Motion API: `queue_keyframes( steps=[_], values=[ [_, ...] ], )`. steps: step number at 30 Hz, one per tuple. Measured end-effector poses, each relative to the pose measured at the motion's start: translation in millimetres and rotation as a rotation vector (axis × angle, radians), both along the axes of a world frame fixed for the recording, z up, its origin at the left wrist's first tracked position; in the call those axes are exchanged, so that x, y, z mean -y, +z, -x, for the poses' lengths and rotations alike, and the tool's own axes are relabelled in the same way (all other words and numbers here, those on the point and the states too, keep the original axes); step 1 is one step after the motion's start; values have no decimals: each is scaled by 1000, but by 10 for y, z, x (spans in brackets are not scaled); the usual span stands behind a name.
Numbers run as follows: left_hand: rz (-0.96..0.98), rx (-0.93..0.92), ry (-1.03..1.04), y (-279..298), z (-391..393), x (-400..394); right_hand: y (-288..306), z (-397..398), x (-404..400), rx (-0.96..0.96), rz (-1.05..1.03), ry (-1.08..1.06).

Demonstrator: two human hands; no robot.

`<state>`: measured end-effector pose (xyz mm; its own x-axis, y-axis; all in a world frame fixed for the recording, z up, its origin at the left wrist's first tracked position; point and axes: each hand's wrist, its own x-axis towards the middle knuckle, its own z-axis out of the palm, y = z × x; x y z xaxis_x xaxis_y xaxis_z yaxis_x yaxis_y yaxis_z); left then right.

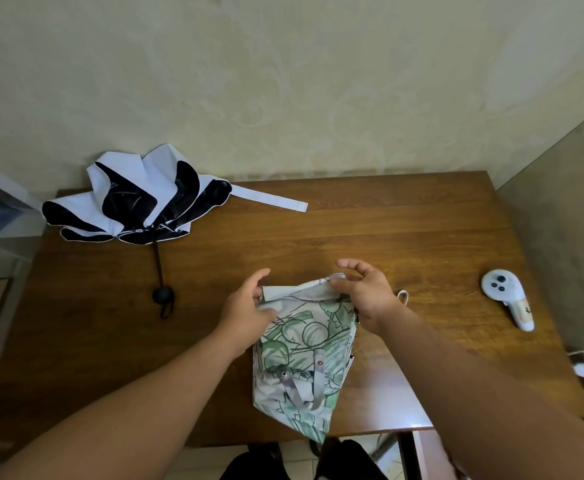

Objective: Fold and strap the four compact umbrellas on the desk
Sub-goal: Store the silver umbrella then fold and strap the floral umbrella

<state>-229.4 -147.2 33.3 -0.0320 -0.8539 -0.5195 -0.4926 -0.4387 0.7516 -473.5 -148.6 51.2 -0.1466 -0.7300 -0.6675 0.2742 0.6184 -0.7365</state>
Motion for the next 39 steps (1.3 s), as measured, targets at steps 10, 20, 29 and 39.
queue_keyframes(
  steps=[10,20,29,39],
  values=[
    [-95,-260,278,27,-22,109,-7,130,-13,-246,-17,60],
    [-395,-513,614,74,16,202,-69,126,-21,-216,10,104],
    [-351,-141,190,42,-37,234,-8,76,-3,-110,-103,271],
    [-323,-312,412,66,-75,101,-76,39,-41,-134,-102,106]
  ],
)
